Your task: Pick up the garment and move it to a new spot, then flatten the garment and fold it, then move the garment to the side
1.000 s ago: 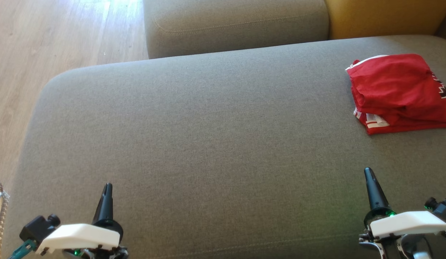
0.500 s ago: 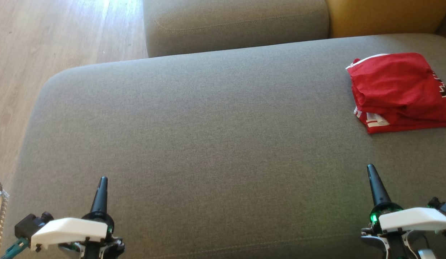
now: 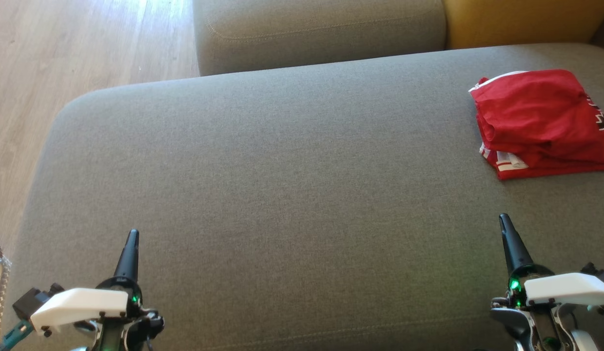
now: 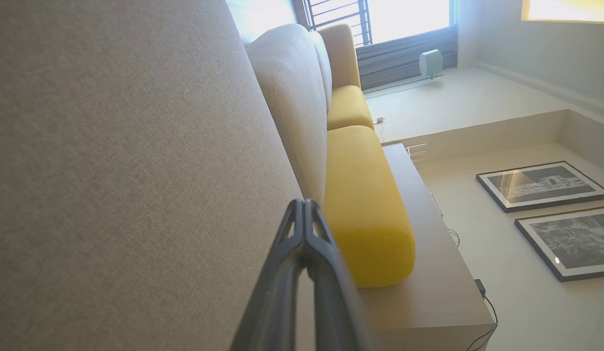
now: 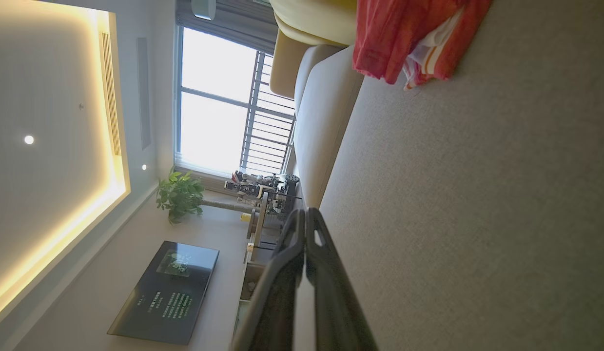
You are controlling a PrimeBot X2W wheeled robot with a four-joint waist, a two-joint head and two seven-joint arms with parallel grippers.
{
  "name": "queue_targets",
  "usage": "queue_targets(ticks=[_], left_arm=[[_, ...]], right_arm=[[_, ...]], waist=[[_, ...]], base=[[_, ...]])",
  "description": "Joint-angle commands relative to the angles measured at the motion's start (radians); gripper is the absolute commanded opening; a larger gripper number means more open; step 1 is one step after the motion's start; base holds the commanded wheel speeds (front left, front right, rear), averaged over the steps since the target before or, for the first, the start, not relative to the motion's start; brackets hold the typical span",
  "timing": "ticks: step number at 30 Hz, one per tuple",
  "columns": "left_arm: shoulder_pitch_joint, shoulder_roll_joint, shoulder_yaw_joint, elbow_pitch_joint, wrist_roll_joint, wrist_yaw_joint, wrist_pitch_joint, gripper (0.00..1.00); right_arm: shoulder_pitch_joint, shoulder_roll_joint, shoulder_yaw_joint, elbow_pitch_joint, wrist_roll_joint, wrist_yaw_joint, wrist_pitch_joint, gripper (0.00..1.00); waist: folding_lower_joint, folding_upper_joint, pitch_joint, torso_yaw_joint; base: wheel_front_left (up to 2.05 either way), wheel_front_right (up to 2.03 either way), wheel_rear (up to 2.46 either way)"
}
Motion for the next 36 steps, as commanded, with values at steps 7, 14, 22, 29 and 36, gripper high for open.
queue_targets(ticks=[7, 14, 22, 29, 36], left_arm=[[-0.081, 0.016, 0.051, -0.011, -0.107, -0.025, 0.026, 0.00], [-0.101, 0.015, 0.068, 0.004, -0.193, -0.038, 0.046, 0.00], [-0.118, 0.014, 0.083, 0.016, -0.264, -0.049, 0.064, 0.00], [-0.118, 0.011, 0.086, 0.017, -0.261, -0.049, 0.067, 0.00], [-0.119, 0.010, 0.089, 0.017, -0.259, -0.049, 0.069, 0.00]], right_arm=[[-0.068, -0.018, 0.006, -0.021, 0.103, 0.000, 0.029, 0.00], [-0.081, -0.018, 0.001, -0.014, 0.185, 0.000, 0.050, 0.00], [-0.093, -0.017, -0.005, -0.008, 0.252, 0.000, 0.068, 0.00], [-0.093, -0.015, -0.008, -0.008, 0.250, 0.000, 0.071, 0.00], [-0.093, -0.013, -0.010, -0.008, 0.248, 0.000, 0.073, 0.00]], waist=[[0.0000, 0.0000, 0.003, 0.000], [0.0000, 0.0000, 0.005, -0.001], [0.0000, 0.0000, 0.007, -0.001], [0.0000, 0.0000, 0.007, -0.001], [0.0000, 0.0000, 0.007, -0.001]], base=[[0.00, 0.00, 0.00], [0.00, 0.00, 0.00], [0.00, 0.00, 0.00], [0.00, 0.00, 0.00], [0.00, 0.00, 0.00]])
